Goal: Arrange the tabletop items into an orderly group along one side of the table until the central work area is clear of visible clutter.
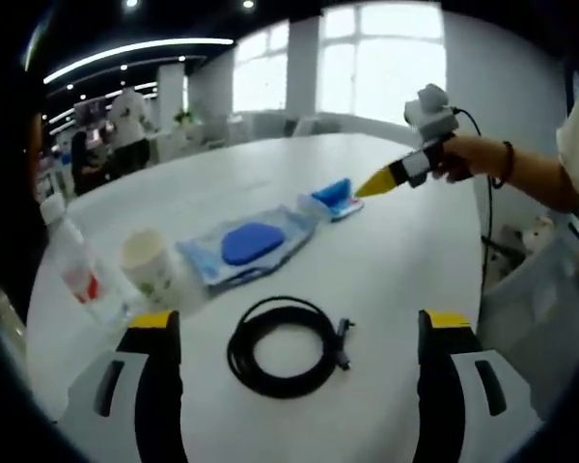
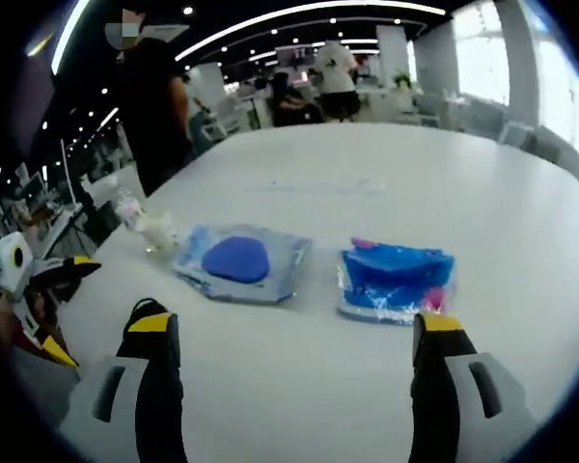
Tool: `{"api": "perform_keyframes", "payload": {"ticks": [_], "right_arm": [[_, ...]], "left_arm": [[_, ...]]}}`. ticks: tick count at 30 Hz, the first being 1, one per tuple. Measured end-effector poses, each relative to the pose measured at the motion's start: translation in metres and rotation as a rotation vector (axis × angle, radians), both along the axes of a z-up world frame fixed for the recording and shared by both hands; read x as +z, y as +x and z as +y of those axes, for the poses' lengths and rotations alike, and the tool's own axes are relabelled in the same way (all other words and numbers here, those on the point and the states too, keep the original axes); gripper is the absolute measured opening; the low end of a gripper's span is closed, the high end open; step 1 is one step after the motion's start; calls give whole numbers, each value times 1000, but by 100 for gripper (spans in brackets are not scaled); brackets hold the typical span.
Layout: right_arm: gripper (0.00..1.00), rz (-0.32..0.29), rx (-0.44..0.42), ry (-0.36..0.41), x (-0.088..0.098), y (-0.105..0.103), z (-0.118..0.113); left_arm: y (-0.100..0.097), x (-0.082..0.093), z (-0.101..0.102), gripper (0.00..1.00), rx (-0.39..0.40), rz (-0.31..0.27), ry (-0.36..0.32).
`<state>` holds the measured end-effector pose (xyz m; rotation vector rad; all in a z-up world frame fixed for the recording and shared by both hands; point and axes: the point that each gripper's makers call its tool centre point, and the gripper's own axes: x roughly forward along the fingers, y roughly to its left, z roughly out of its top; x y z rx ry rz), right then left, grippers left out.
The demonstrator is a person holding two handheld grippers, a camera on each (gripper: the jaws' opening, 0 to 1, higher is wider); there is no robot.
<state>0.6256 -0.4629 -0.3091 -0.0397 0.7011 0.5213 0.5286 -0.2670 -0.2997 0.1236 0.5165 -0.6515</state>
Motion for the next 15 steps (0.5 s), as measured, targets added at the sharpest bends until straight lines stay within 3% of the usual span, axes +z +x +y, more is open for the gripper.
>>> {"api": "perform_keyframes", "payload": {"ticks": [15], "right_arm": [[92,94,182,-31,-27,-44,86]], "left_arm": [[-4,17,14,100,14,-11,-36]]}}
